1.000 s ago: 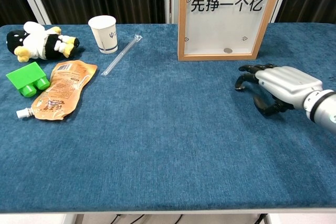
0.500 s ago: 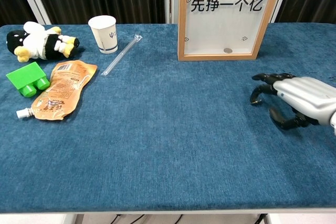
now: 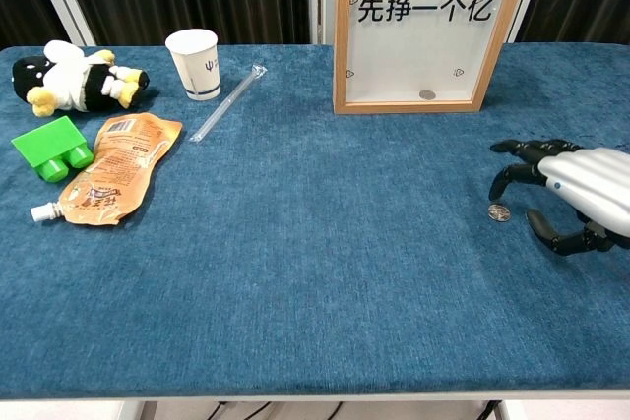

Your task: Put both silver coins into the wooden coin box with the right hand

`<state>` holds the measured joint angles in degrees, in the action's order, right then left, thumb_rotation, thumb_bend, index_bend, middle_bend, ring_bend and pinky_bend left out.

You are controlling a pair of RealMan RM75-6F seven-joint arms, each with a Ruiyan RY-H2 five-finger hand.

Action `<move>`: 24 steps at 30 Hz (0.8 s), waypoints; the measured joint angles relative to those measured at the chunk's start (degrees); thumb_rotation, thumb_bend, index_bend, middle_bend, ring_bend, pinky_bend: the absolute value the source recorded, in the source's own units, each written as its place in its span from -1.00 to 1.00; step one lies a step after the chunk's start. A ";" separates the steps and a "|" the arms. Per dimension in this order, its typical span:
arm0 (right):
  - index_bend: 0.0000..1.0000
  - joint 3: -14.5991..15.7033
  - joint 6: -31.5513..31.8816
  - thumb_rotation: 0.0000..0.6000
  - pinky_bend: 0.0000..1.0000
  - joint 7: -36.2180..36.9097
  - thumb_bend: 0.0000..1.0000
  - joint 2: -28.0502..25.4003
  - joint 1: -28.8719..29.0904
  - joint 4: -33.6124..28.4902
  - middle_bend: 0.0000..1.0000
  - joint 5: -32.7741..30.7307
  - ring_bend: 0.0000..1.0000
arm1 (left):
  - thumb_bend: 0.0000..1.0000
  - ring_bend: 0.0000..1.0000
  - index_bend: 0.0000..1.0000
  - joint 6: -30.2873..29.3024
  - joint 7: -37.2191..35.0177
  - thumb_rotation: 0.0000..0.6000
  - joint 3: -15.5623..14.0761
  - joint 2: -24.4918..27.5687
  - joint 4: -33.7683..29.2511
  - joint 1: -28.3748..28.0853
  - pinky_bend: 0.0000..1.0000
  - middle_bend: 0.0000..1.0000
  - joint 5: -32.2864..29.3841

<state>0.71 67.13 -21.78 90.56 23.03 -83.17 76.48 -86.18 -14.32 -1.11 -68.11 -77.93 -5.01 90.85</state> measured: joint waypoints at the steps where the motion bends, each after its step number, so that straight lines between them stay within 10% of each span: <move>1: -0.51 -0.05 0.25 1.00 -1.00 0.36 -0.03 -0.21 -0.02 0.06 -0.97 0.69 -1.00 | -0.81 -1.00 -0.87 0.03 0.01 1.00 0.00 -0.01 0.00 -0.03 -1.00 -0.98 0.00; 24: -0.27 -1.36 -1.54 1.00 -1.00 0.60 -0.43 0.36 0.51 3.36 -0.94 1.66 -1.00 | -0.81 -1.00 -0.87 0.89 0.30 1.00 0.18 -0.63 0.71 -0.33 -1.00 -0.98 -0.59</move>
<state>-0.65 65.59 -21.18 90.92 23.55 -79.80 78.15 -85.29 -14.03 -0.93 -68.75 -77.23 -5.33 90.26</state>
